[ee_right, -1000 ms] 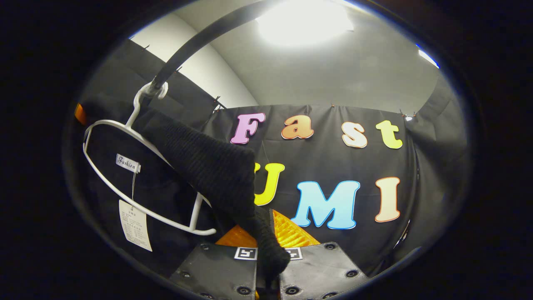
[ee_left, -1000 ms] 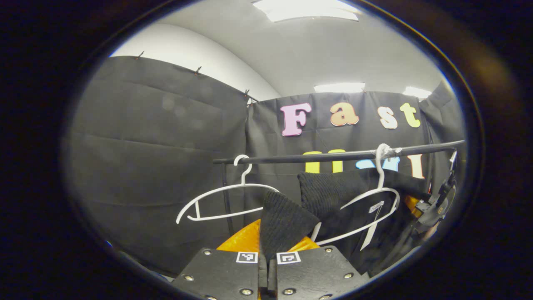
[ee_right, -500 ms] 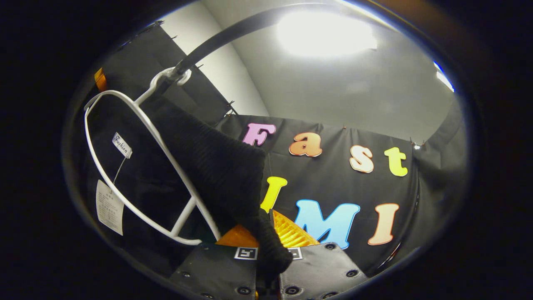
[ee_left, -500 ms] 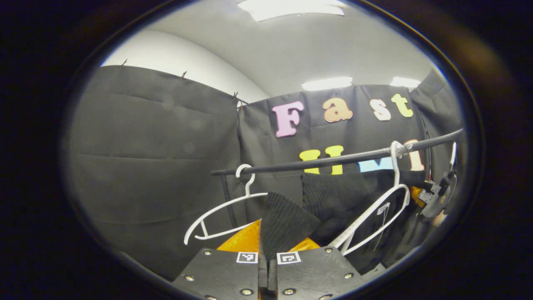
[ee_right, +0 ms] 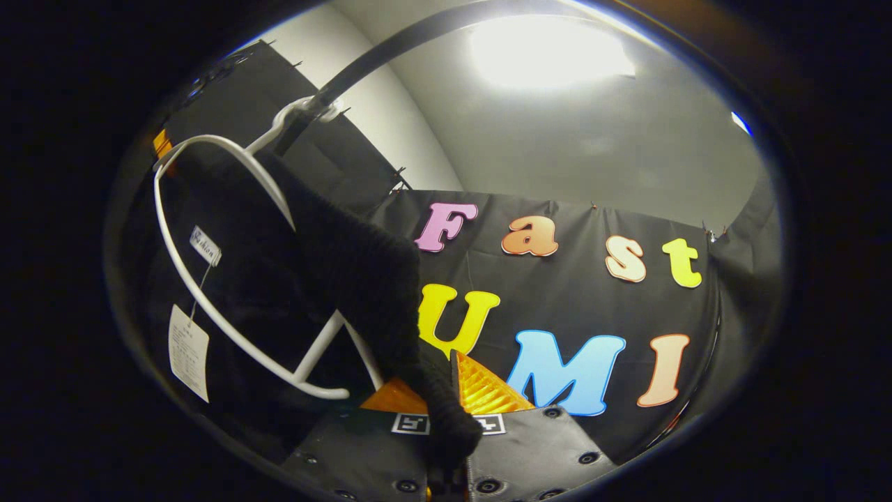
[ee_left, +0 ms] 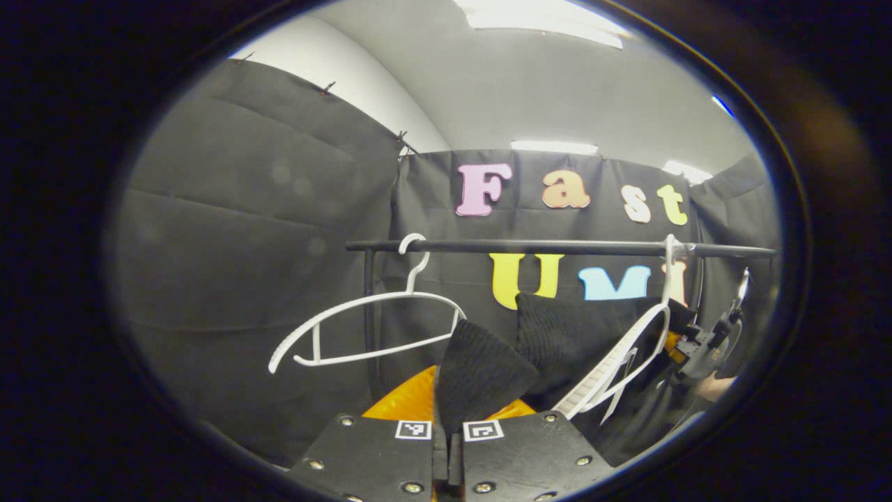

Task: Grasp the clothes on the hanger with both hands and then place them into the laundry hamper below.

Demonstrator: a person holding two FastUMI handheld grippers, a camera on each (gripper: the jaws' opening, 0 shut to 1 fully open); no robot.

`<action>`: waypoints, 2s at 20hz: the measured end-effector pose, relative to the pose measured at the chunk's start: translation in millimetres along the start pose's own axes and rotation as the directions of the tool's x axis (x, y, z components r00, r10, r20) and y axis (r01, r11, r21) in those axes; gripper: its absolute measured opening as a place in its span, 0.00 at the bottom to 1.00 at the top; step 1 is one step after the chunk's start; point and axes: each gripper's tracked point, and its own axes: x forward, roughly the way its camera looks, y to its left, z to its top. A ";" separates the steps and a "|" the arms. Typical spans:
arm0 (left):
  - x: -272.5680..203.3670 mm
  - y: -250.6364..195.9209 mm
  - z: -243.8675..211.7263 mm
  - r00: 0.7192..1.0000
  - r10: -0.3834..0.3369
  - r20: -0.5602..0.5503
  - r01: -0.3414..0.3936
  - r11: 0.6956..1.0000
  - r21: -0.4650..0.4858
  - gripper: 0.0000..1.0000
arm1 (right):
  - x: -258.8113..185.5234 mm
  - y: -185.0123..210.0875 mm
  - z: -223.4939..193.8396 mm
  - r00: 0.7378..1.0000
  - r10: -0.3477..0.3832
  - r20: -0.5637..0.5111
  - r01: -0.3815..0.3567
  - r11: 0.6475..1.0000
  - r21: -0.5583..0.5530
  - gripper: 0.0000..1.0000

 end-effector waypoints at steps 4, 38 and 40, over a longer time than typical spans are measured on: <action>23.3 -5.3 -12.2 0.999 -0.036 0.024 0.037 0.999 -0.027 0.02 | 18.0 -14.7 -5.9 1.000 -0.016 0.001 0.016 0.999 0.036 0.03; 28.8 -122.3 -221.4 0.967 -0.091 -0.237 0.034 0.972 -0.234 0.03 | -121.7 -5.2 -109.8 0.918 -0.031 -0.396 0.117 0.974 0.196 0.07; 17.0 -114.3 -219.1 0.963 -0.097 -0.250 0.041 0.975 -0.220 0.03 | -139.2 -2.2 -103.9 0.911 -0.036 -0.412 0.126 0.973 0.193 0.07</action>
